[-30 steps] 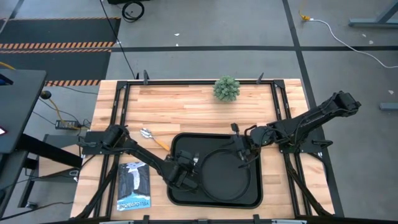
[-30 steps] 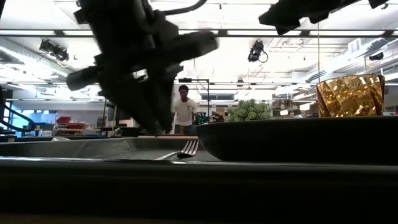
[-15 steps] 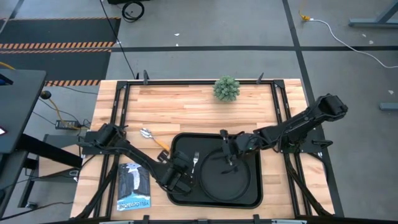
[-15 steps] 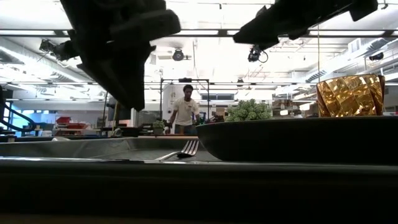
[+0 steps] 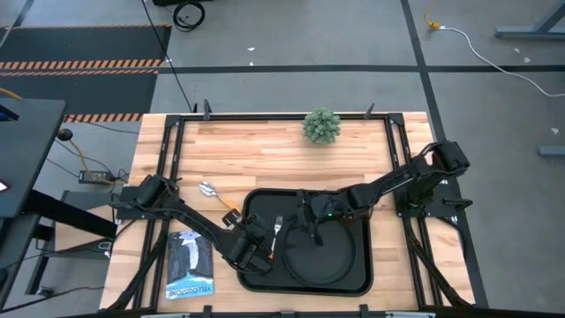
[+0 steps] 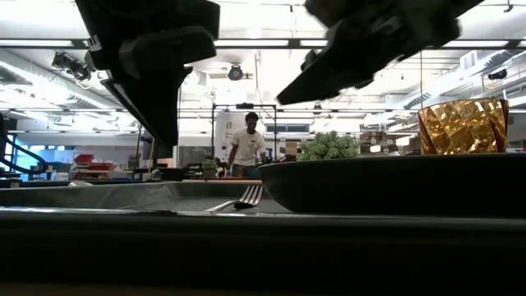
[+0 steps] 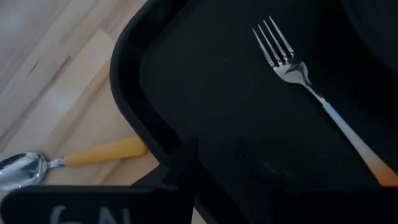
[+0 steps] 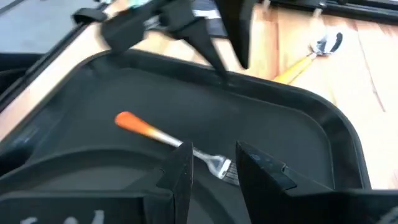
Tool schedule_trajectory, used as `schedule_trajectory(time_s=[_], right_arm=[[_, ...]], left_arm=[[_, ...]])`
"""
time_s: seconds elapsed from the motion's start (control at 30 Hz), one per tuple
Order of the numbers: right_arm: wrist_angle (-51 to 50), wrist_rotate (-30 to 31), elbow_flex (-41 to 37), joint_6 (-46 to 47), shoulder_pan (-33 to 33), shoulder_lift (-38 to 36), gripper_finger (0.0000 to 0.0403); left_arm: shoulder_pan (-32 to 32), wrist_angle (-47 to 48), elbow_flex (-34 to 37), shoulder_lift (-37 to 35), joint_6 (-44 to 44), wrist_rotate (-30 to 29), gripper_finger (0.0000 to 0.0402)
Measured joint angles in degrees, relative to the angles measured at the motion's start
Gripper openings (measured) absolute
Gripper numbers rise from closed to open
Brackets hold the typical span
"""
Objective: Pick and place plate/cup/fork/spoon on tray
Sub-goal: Put the orange fork on the black tray to the left of the black plate
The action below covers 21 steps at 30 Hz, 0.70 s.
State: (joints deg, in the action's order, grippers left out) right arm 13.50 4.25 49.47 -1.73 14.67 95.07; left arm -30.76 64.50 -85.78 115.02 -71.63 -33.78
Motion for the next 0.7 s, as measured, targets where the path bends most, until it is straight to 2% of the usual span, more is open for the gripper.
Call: schedule_trajectory(time_s=[0.27, 0.43, 0.7], right_arm=[[-1.72, 0.02, 2.91, 1.85, -2.84, 5.36, 0.0128], [-8.04, 0.04, 5.45, 1.71, -4.08, 8.19, 0.0128], [-19.86, 1.93, 13.95, -0.63, -4.41, 13.56, 0.0128]], left_arm=[[-0.4, 3.14, 0.0, 0.04, 0.35, 1.06, 0.0112], [-1.22, 5.39, 0.0, 0.07, 0.28, 1.02, 0.0112], [-1.22, 4.5, 0.0, 0.07, 0.3, 0.38, 0.0112]])
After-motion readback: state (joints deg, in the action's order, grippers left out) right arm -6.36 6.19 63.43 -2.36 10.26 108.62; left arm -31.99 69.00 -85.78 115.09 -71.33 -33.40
